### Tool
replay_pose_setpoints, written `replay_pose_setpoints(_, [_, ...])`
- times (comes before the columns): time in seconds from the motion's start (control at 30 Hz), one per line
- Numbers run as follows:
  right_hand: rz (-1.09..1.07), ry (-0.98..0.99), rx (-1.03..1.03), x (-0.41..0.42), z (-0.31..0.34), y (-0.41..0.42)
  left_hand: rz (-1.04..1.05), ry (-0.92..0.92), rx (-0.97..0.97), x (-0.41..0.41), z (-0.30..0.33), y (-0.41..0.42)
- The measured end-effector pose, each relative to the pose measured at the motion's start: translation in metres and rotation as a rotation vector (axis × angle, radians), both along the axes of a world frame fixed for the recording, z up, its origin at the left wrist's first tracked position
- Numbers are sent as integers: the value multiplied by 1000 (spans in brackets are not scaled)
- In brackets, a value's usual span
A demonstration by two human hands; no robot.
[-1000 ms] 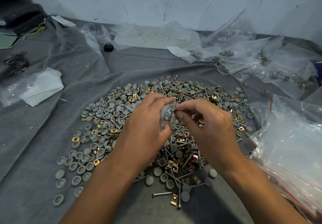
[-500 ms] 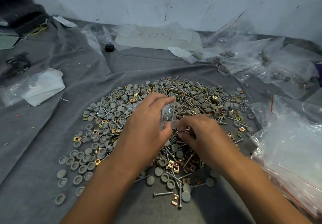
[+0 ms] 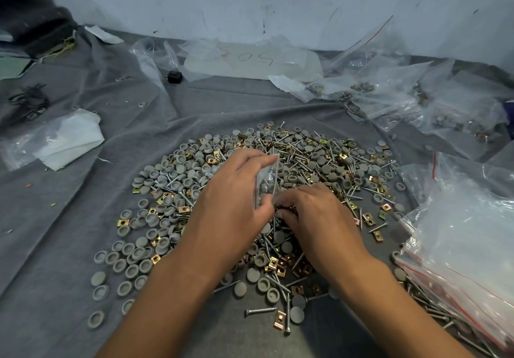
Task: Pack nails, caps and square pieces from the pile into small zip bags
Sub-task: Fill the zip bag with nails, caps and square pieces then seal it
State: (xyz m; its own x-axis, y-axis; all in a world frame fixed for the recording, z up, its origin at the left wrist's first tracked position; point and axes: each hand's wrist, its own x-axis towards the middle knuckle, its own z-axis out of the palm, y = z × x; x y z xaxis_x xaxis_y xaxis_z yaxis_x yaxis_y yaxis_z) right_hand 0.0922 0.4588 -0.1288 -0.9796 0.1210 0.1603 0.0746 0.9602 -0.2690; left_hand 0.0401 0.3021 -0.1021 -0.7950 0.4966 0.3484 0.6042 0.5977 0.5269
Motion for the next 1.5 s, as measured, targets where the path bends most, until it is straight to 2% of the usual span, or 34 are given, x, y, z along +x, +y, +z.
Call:
replay_pose_setpoints(0.37, [2,5,-115,6,-1,2,5,-3,-8,-1,0,-1])
replay_pose_setpoints(0.6, [11,-53,-42,6,-1,0,6,-5,-18,-1,1,-1])
replay_pose_setpoints(0.7, [-3,-10,-51,7,-1,-2,8,-4,-20,0,0,-1])
replay_pose_setpoints(0.97, [-9,45,-230,5,2,7,8,-9,-16,0,0,-1])
replay_pose_setpoints(1.2, [97,-185,-69,7,7,26,3,-13,-14,1,2,-2])
replay_pose_setpoints(1.37, [81,-77,9,11,15,37,-1,-20,-16,2,3,-1])
replay_pose_setpoints(1.5, [130,-138,27,11,16,33,2,-18,-20,2,3,-1])
